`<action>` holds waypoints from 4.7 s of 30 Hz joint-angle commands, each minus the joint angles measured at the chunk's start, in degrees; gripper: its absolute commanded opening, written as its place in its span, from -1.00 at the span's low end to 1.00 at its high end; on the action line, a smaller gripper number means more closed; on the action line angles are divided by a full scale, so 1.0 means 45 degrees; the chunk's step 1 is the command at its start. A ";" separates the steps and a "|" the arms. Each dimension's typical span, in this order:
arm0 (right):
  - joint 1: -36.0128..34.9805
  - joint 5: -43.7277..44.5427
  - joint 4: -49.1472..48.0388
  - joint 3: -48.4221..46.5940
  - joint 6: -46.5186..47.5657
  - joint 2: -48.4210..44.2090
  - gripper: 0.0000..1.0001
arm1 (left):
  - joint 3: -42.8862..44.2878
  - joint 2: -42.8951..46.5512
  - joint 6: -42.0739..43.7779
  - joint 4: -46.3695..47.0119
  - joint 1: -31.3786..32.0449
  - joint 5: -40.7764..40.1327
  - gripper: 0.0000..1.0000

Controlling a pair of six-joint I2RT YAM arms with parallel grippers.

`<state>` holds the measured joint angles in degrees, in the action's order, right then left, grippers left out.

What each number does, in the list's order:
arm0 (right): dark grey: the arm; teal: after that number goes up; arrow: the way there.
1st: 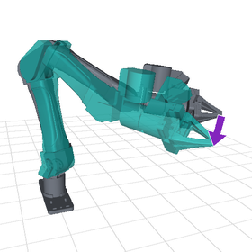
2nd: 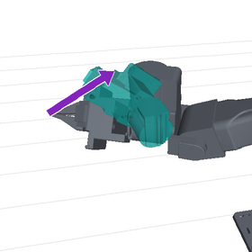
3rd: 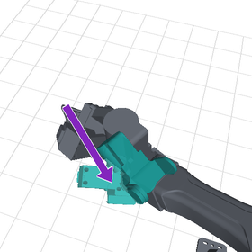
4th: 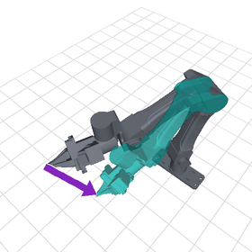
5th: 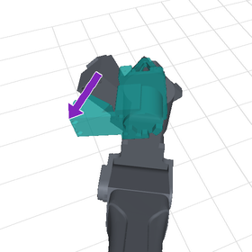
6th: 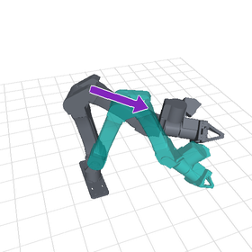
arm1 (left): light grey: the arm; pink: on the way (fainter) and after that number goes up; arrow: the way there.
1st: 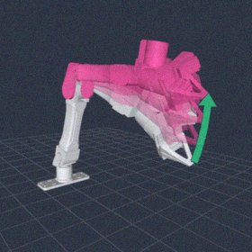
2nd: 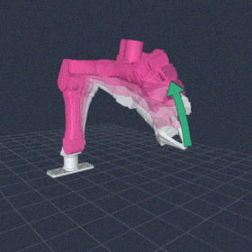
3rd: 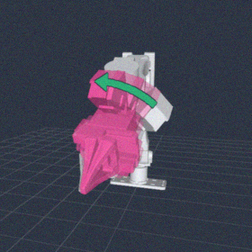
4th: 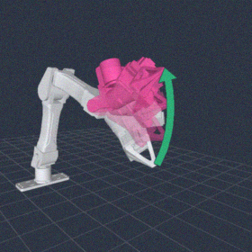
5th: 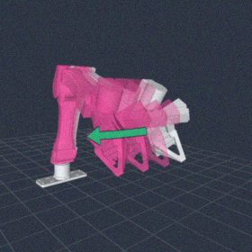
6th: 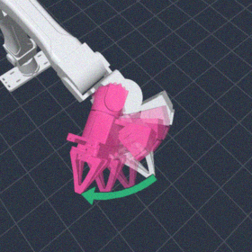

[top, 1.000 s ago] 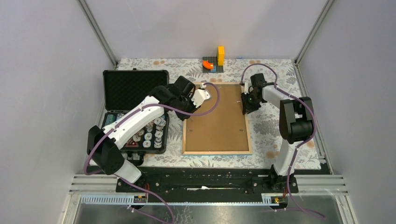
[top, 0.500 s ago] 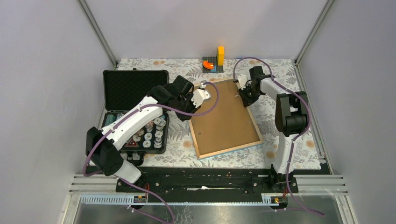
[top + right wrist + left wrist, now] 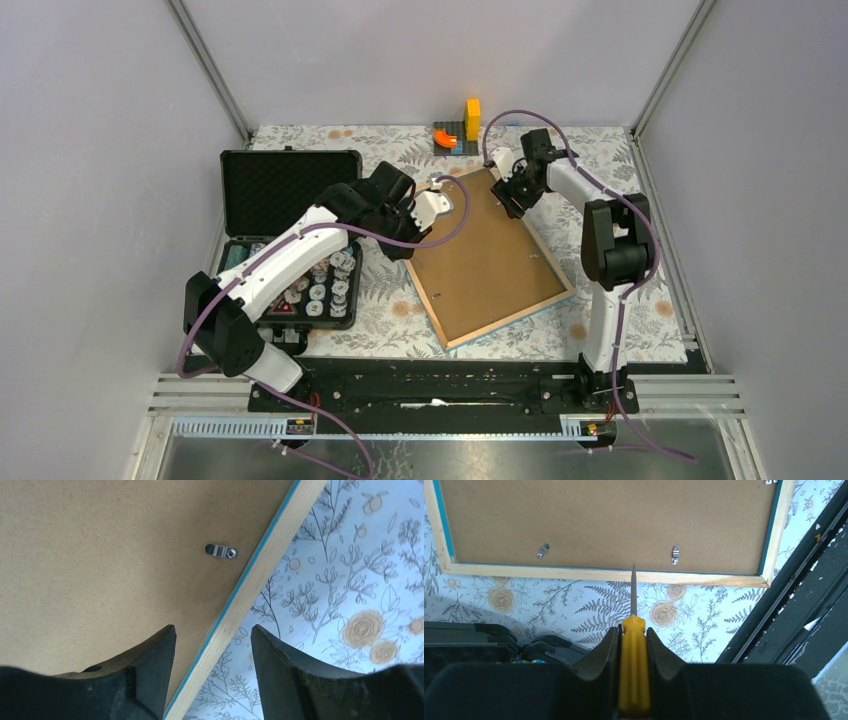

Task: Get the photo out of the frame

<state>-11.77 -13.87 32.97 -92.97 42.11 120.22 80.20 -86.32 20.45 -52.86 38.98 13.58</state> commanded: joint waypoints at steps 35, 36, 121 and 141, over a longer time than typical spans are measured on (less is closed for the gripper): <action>0.0642 0.1527 0.0201 0.1021 -0.3667 0.0196 -0.28 | 0.0040 0.0257 -0.0173 0.1156 -0.0080 0.0975 -1.00; 0.0633 0.1579 0.0211 0.0998 -0.3380 0.0256 -0.34 | 0.0064 0.0257 -0.0169 0.1160 -0.0070 0.0969 -1.00; 0.4444 -0.2778 -0.1583 0.6143 -0.8745 -0.3461 0.11 | 0.4206 -0.6288 -0.3072 0.6575 0.4307 0.1702 -1.00; 0.4432 -0.2816 -0.1692 0.6243 -0.8552 -0.2693 -0.52 | 0.5229 -0.7627 -0.3543 0.6708 0.4586 0.0076 -1.00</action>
<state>8.29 -26.02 26.11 -65.32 2.68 107.00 100.68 -120.03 5.39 -25.45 59.51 17.21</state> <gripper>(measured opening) 0.316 0.219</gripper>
